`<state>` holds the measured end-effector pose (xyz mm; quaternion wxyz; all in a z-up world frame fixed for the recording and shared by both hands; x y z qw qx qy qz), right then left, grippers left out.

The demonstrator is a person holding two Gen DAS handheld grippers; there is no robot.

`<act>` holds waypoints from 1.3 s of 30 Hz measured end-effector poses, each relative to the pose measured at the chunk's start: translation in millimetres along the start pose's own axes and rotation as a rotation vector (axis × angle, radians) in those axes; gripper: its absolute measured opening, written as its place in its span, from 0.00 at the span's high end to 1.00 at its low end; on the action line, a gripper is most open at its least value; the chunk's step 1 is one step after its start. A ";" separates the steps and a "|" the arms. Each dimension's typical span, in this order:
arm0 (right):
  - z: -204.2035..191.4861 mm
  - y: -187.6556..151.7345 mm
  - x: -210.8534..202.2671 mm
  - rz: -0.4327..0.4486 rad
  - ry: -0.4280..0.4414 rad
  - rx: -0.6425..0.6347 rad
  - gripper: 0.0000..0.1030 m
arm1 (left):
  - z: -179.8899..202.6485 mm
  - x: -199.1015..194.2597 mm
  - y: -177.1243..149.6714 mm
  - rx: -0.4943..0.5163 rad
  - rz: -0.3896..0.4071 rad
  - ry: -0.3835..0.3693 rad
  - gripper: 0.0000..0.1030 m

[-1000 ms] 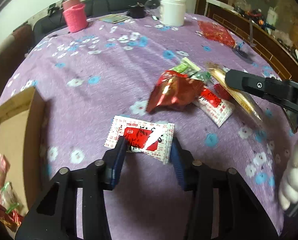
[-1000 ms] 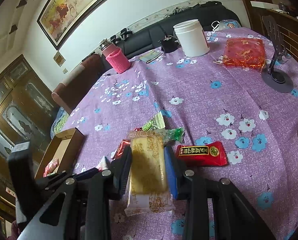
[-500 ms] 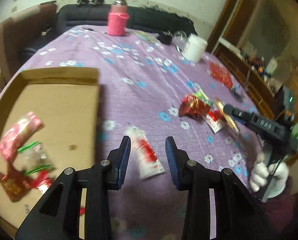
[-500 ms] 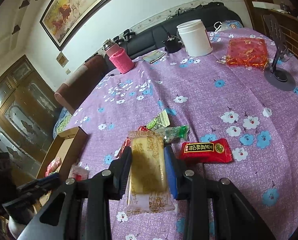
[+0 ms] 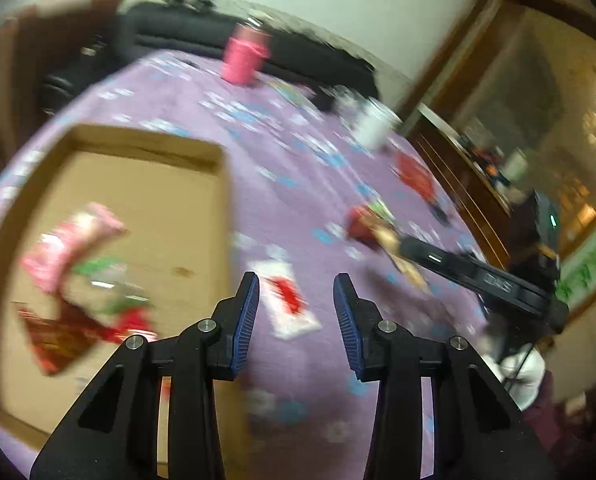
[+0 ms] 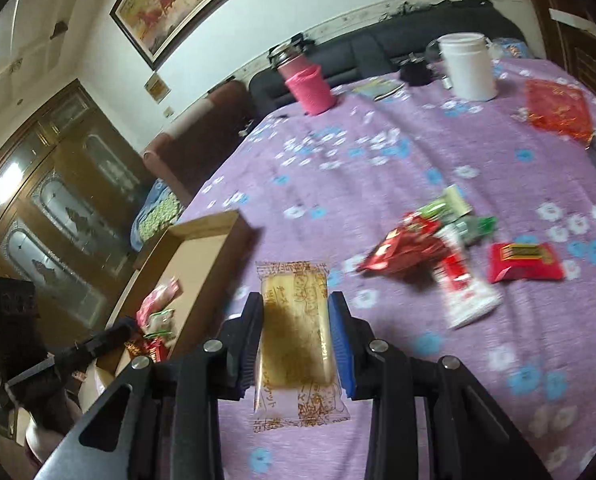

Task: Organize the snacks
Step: 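Grasp the white-red sachet with the left gripper and lift it, then carry the sachet and biscuit pack into the cardboard tray and open both grippers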

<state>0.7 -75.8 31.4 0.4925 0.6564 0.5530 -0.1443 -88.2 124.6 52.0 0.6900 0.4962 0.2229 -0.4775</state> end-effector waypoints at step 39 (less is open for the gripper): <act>-30.0 -14.8 10.9 -0.071 0.062 -0.041 0.65 | -62.6 -6.8 39.6 -0.128 0.040 0.138 0.70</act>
Point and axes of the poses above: each gripper's, at about its wrist camera, not at the fingertips, and x roughly the way its jaws point, z to its right, y to its top, the point moved 5 cm from there along x, roughly the way its jaws point, and after that the axes turned 12 degrees about -z, right-handed, at the moved point
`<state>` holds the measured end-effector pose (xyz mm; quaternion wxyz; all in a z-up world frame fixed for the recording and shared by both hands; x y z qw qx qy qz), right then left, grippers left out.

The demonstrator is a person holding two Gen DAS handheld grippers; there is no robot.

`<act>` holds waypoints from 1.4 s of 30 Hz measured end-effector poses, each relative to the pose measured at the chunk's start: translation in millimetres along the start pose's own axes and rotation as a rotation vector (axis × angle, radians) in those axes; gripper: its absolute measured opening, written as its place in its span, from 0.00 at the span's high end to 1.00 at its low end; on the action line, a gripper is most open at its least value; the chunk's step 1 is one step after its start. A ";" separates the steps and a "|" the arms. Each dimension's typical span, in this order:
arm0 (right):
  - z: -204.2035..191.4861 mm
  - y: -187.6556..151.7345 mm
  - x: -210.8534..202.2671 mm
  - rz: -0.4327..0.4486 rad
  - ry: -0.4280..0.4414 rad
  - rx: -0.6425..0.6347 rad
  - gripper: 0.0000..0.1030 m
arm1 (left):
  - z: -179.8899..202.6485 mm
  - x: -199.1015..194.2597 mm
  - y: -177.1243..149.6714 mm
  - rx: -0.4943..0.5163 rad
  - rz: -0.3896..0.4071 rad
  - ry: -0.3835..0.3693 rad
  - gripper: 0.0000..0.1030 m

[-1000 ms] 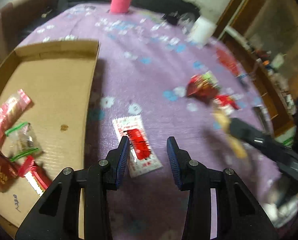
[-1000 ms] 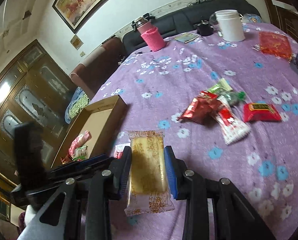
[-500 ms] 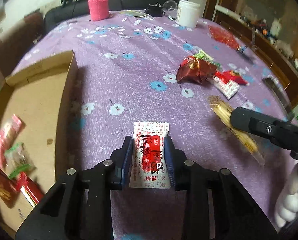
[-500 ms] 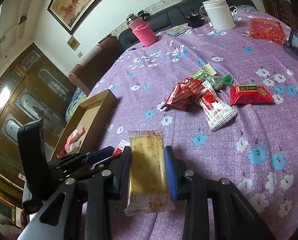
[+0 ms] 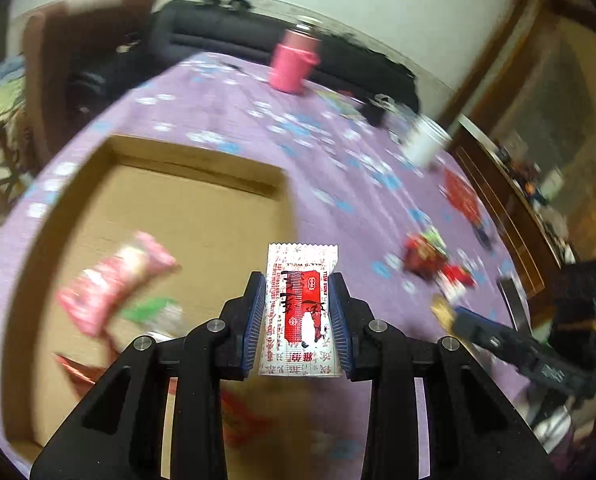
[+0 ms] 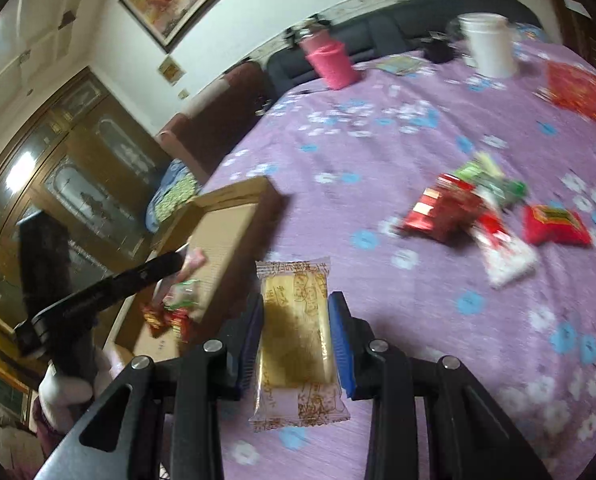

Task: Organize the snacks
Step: 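Carry the sachet and biscuit pack into the cardboard tray and open both grippers, then grasp a white-red sachet with the right gripper while left grasps the red-brown candy wrapper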

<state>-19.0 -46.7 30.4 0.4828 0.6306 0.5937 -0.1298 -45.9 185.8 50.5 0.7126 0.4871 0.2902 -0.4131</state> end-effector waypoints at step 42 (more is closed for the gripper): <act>88.6 12.4 -54.2 0.080 -0.282 0.208 0.62 | 11.9 -27.4 -14.6 -0.081 -0.055 -0.298 0.55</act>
Point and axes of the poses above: each gripper's, at about its wrist camera, not at the fingertips, and x roughly the way its jaws point, z to its right, y to its top, the point moved 5 cm from there along x, roughly the way its jaws point, and after that the axes turned 12 degrees about -z, right-handed, at the moved point
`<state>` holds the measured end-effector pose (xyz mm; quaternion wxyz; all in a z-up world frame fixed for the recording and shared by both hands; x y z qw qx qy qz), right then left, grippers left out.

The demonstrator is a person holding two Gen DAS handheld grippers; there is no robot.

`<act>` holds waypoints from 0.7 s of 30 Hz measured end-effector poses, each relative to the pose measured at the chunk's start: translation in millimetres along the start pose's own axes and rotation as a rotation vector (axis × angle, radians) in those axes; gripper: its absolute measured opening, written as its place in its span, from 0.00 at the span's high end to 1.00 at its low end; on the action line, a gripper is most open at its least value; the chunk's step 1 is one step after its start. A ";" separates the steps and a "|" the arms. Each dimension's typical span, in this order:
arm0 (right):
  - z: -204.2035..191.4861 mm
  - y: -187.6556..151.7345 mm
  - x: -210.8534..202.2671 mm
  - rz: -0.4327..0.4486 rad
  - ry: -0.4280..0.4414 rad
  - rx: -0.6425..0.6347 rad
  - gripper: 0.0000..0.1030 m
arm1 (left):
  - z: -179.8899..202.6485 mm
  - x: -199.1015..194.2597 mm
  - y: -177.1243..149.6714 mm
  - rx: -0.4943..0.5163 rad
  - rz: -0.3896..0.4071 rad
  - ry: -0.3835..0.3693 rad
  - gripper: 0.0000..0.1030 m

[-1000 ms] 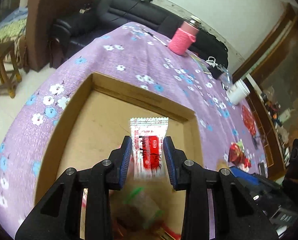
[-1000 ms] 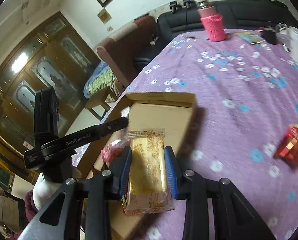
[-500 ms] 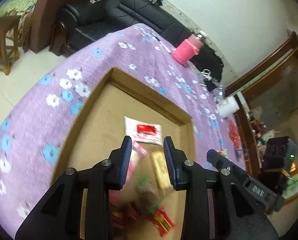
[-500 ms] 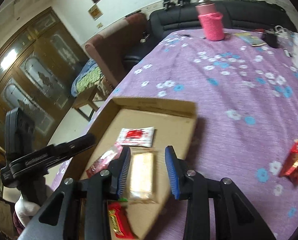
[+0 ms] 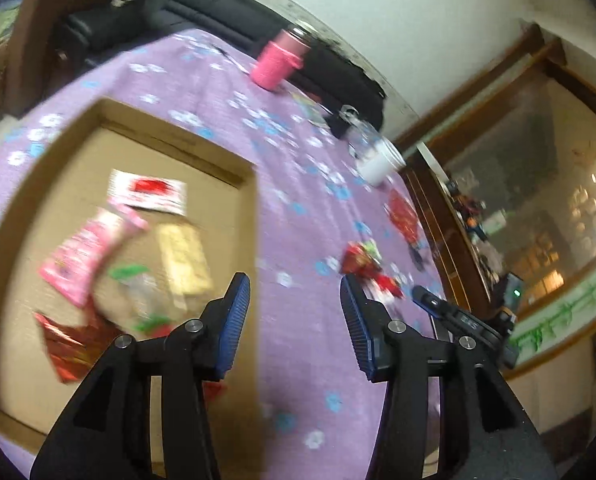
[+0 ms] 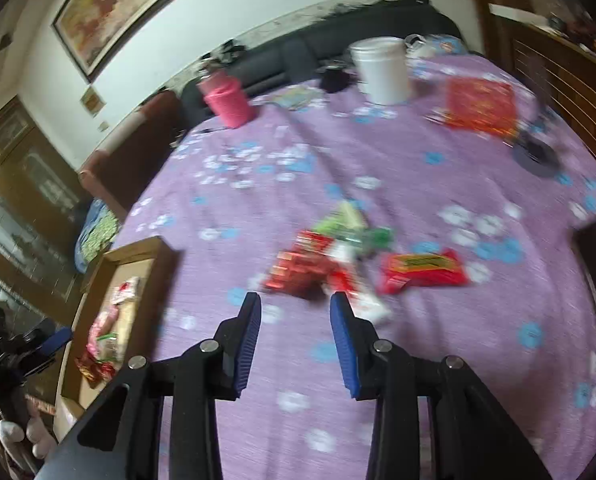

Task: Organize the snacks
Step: 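Grasp a white-red sachet with the right gripper while left grasps the red-brown candy wrapper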

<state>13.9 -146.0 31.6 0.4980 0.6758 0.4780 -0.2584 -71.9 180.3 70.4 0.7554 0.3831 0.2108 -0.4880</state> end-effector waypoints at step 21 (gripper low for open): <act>11.6 15.6 72.2 -0.018 -0.135 -0.195 0.71 | 80.2 99.6 2.1 0.135 -0.157 0.053 0.56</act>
Point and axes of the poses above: each gripper's, at about its wrist camera, not at the fingertips, and x roughly the way its jaws point, z to its right, y to its top, the point moved 5 cm from there along x, roughly the way its jaws point, and after that the axes turned 12 degrees about -z, right-handed, at the moved point
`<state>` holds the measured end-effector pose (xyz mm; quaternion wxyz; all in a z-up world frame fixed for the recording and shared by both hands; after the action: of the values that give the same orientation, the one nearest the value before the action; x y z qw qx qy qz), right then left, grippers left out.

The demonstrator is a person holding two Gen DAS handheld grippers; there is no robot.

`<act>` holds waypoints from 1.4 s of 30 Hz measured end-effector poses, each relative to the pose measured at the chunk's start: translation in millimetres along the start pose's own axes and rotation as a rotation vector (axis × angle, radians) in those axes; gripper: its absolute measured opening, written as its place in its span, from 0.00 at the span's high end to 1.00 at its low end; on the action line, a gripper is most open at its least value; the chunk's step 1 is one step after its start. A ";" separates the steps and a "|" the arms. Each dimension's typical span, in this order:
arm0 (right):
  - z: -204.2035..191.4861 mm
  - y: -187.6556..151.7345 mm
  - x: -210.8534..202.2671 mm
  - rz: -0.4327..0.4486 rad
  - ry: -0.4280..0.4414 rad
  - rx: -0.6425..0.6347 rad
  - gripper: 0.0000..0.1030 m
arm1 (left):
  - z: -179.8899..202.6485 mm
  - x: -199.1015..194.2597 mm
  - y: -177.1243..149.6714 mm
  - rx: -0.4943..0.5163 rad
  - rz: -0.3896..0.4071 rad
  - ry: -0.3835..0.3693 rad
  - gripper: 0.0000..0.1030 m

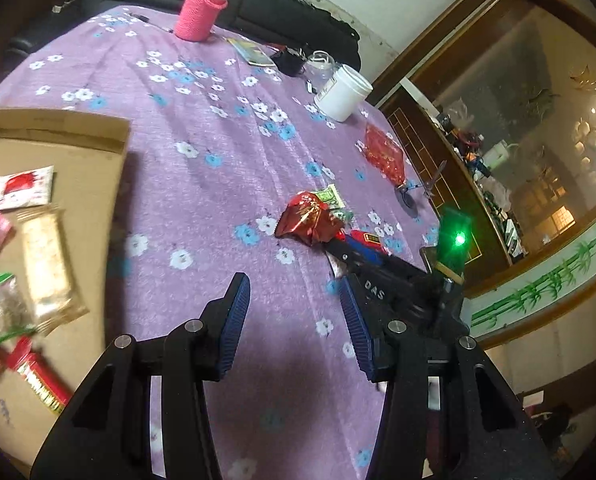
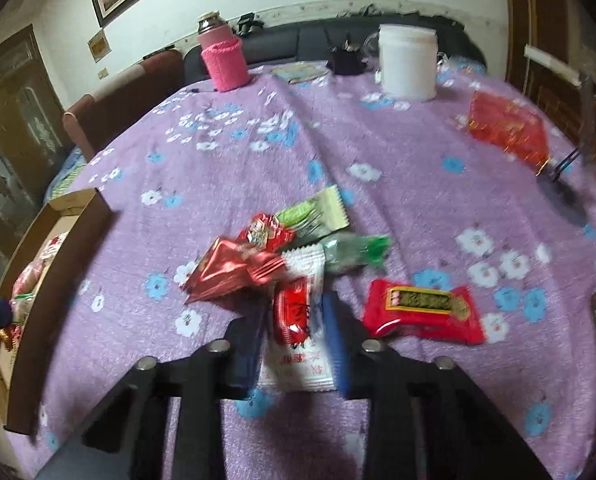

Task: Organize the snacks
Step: 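Grasp a white-red sachet with the right gripper while left grasps the red-brown candy wrapper, then carry both snacks into the cardboard tray and open both grippers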

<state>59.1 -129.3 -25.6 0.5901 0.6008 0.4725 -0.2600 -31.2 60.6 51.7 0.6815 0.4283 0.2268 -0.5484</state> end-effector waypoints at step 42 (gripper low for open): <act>15.7 -17.2 -20.2 0.006 0.228 0.105 0.71 | 25.3 94.4 51.4 0.168 -0.040 0.097 0.67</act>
<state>39.4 -152.0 -18.6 0.5011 0.6581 0.5204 -0.2124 41.1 -11.0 8.9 0.6205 0.5052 0.2212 -0.5576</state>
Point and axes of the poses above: each gripper's, at about its wrist camera, not at the fingertips, and x roughly the way its jaws point, z to its right, y to its top, the point moved 5 cm from there along x, roughly the way its jaws point, and after that the axes turned 12 degrees about -z, right-handed, at the moved point
